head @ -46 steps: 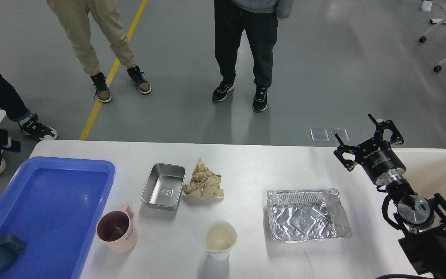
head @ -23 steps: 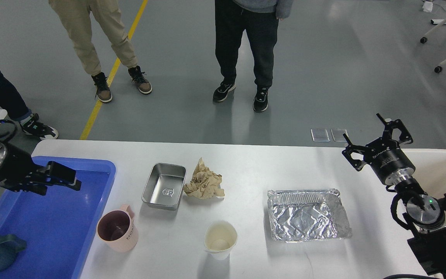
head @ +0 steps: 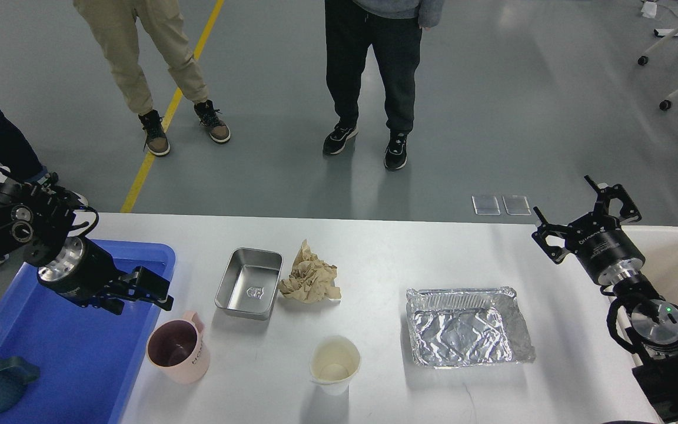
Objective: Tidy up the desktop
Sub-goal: 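Grasp the pink mug with the left gripper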
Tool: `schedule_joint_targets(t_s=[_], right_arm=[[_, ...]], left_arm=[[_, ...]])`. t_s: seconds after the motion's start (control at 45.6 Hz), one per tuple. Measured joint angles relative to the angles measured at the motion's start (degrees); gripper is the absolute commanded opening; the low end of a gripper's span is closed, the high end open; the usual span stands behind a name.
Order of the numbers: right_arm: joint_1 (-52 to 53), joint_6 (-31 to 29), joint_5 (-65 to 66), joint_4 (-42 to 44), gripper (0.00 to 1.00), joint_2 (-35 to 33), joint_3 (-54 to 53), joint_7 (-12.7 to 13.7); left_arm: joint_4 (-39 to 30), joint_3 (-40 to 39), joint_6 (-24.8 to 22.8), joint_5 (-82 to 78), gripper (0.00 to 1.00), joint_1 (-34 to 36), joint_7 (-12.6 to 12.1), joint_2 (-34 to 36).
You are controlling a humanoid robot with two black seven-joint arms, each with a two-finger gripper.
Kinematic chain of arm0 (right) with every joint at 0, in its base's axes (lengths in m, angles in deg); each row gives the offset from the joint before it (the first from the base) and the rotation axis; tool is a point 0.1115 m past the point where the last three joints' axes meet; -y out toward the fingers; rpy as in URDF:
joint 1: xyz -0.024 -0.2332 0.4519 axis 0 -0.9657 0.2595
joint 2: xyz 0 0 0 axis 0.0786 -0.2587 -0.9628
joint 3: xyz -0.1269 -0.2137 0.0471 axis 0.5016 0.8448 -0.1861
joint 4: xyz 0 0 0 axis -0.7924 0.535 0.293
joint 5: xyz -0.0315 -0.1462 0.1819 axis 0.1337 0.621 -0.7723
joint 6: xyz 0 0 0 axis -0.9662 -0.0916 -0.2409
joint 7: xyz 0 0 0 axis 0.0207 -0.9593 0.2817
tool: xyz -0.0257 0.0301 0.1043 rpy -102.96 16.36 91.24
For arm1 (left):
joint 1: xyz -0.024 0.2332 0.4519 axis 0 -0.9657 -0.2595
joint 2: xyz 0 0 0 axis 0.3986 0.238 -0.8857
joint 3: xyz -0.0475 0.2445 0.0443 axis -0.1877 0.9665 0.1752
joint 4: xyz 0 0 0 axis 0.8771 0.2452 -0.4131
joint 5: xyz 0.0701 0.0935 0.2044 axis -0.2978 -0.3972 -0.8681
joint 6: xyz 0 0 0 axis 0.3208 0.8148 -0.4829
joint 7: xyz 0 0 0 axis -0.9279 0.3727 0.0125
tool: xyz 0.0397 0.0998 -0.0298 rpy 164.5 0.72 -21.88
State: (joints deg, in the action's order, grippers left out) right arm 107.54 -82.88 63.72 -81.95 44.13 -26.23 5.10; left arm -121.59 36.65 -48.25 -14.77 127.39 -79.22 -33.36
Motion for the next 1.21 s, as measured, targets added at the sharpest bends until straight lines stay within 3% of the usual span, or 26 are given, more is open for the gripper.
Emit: schedule_joint_targets(t_s=[1.206], right_arm=[[-0.10,0.17,0.34,0.00,1.00,-1.61,0.00,0.00]], left_arm=[[0.38,0.09,0.00,-0.58,1.00,-4.37,-5.26,-3.71]])
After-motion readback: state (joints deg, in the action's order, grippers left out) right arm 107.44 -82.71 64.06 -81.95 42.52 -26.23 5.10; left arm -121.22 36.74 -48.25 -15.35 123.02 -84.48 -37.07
